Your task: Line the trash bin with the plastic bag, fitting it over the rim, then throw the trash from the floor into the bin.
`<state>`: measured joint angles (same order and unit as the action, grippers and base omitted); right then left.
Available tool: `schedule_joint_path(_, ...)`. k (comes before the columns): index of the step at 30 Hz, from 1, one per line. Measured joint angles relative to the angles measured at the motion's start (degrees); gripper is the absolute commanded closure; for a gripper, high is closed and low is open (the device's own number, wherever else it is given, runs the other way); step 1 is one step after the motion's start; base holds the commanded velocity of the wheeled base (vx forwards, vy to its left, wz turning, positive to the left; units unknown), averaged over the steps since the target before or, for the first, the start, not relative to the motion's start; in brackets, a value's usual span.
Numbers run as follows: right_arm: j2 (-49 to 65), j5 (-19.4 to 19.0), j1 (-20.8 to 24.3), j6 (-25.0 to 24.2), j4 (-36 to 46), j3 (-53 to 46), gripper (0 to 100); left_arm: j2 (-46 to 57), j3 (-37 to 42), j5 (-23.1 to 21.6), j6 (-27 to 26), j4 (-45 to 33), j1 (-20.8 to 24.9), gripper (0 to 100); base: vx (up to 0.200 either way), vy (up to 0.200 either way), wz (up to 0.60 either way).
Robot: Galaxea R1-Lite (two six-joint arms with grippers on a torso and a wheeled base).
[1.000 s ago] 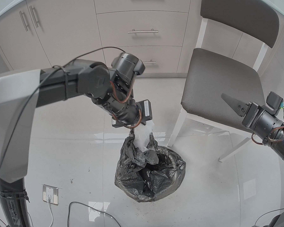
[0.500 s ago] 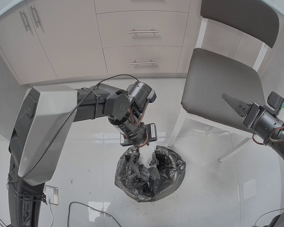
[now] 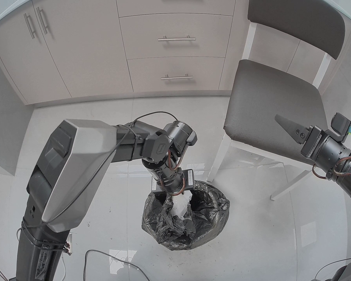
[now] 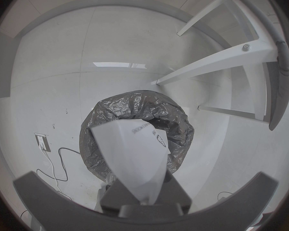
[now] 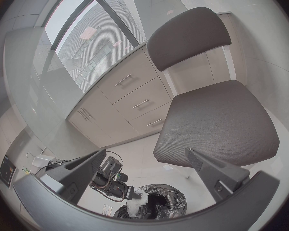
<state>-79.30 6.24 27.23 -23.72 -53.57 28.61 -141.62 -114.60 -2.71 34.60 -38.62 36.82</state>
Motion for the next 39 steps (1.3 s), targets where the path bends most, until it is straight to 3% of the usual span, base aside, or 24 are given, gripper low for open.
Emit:
schedule_joint_path(14, 0.1, 0.0, 0.0, 0.0, 0.0, 0.0, 0, -1.2, 0.0, 0.0, 0.0, 0.0, 0.1, 100, 0.000, 0.000, 0.00)
schedule_joint_path(15, 0.1, 0.0, 0.0, 0.0, 0.0, 0.0, 0, -1.2, 0.0, 0.0, 0.0, 0.0, 0.1, 0, 0.000, 0.000, 0.00)
schedule_joint_path(39, 0.4, -0.1, 0.1, 0.0, -0.1, -0.1, 0, 2.3, 0.0, 3.5, 0.8, -2.3, 1.2, 0, 0.000, 0.000, 0.00)
